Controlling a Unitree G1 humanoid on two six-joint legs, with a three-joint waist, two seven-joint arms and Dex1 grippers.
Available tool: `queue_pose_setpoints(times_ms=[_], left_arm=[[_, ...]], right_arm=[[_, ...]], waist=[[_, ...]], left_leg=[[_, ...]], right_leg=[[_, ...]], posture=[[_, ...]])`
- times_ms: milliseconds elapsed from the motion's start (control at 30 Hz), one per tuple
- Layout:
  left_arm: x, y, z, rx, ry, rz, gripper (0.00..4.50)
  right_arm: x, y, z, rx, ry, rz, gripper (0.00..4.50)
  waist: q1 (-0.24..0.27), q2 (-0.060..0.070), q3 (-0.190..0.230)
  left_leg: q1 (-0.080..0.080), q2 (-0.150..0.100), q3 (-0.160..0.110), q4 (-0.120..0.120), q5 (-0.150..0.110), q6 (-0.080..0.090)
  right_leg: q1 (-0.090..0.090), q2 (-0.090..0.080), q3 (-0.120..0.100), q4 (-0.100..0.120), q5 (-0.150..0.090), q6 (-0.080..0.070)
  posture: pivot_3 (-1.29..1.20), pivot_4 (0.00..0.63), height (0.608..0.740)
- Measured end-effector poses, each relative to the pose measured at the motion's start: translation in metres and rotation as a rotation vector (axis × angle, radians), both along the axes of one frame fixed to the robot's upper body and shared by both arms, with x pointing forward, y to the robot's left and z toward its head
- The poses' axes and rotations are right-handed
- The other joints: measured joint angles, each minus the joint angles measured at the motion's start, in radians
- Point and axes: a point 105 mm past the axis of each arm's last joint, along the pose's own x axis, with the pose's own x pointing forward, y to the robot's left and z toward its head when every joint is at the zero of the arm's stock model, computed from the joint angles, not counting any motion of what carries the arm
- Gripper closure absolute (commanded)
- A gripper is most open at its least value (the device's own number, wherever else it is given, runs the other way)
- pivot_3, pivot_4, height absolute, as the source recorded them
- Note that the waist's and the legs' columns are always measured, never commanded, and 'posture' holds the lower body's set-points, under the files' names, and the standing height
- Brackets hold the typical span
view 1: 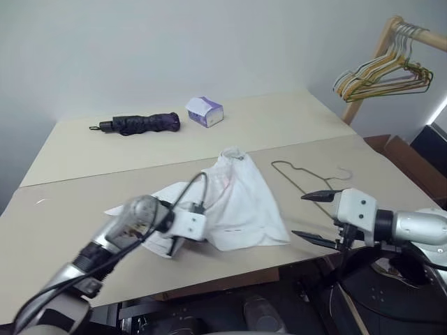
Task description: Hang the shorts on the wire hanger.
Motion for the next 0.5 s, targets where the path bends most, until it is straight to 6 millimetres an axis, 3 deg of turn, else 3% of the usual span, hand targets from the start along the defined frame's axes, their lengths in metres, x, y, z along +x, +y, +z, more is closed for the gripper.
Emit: queue_pose_setpoints(times_ms=[200, 333, 500], left_arm=[[0.048, 0.072, 0.019, 0.076, -0.155, 0.307, 4.49], [0.067, 0.109, 0.031, 0.120, -0.238, 0.443, 4.49], [0.077, 0.135, 0.037, 0.133, -0.275, 0.552, 3.22]], right_arm=[[0.004, 0.007, -0.004, 0.025, 0.002, 0.015, 0.00], [0.005, 0.012, -0.009, 0.032, 0.011, 0.026, 0.00], [0.009, 0.022, -0.008, 0.042, -0.004, 0.060, 0.00]], waist=[[0.012, 0.000, 0.000], [0.023, 0.000, 0.000], [0.031, -0.001, 0.000]], left_leg=[[0.001, -0.002, -0.003, -0.001, 0.002, 0.003], [0.001, -0.002, -0.003, -0.001, 0.002, 0.004], [0.002, -0.002, -0.003, -0.001, 0.002, 0.004]], right_leg=[[-0.001, 0.000, 0.000, 0.000, -0.001, 0.002], [-0.001, -0.001, 0.000, 0.000, -0.001, 0.002], [-0.001, -0.001, -0.001, 0.000, -0.001, 0.003]], posture=[[-0.31, 0.000, 0.740], [-0.30, 0.000, 0.740], [-0.29, 0.000, 0.740]])
